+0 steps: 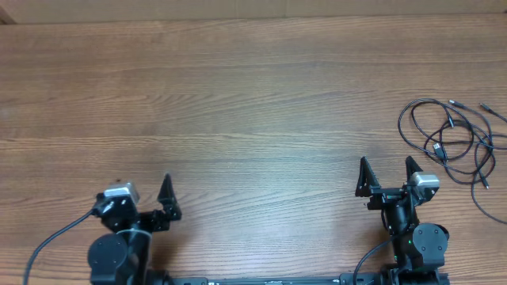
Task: Untangle cables
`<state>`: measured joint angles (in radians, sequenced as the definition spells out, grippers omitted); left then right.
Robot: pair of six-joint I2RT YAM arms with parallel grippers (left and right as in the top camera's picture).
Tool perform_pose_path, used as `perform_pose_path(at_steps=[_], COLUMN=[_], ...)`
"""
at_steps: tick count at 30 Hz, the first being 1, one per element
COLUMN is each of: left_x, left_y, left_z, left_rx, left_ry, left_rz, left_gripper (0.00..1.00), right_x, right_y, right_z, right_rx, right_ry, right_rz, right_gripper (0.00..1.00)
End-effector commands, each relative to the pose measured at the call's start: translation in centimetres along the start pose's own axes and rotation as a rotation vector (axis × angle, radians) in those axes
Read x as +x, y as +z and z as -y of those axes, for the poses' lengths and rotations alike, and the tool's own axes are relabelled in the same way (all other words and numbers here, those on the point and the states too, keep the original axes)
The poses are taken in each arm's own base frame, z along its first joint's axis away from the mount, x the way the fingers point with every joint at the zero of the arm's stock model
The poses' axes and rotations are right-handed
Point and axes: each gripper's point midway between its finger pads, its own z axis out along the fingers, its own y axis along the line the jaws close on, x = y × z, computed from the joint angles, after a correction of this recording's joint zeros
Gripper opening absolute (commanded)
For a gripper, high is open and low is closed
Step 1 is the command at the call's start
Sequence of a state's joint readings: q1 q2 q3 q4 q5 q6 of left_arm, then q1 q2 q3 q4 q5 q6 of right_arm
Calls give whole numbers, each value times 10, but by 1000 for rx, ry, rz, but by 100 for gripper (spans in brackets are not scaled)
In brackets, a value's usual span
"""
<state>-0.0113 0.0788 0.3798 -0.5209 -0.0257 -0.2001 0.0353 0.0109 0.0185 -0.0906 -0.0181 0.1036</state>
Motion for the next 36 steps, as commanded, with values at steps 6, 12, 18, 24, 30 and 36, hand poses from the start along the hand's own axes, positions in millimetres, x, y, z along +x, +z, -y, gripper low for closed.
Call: perform_pose_path(at_steps=[6,12,18,24,30,36], left_x=[17,28,40,47,47,47], left_y=[30,40,42,43,43,43], left_z=[12,12,10,8,8,8], left_rx=[121,135,122,115,115,115], left_ry=[24,60,148,136,136,136], left_rz=[171,209,168,135,134,134], left_gripper=[100,100,100,100,99,99], right_x=[2,2,2,2,2,2], right_y=[0,0,0,0,0,0], right_z=[0,0,0,0,0,0], right_rx=[0,-1,0,0,-1,0], right_ry=[-4,-4,-4,-4,-4,-4], right_rz=[3,3,3,3,3,3], right_gripper=[100,100,100,100,100,100])
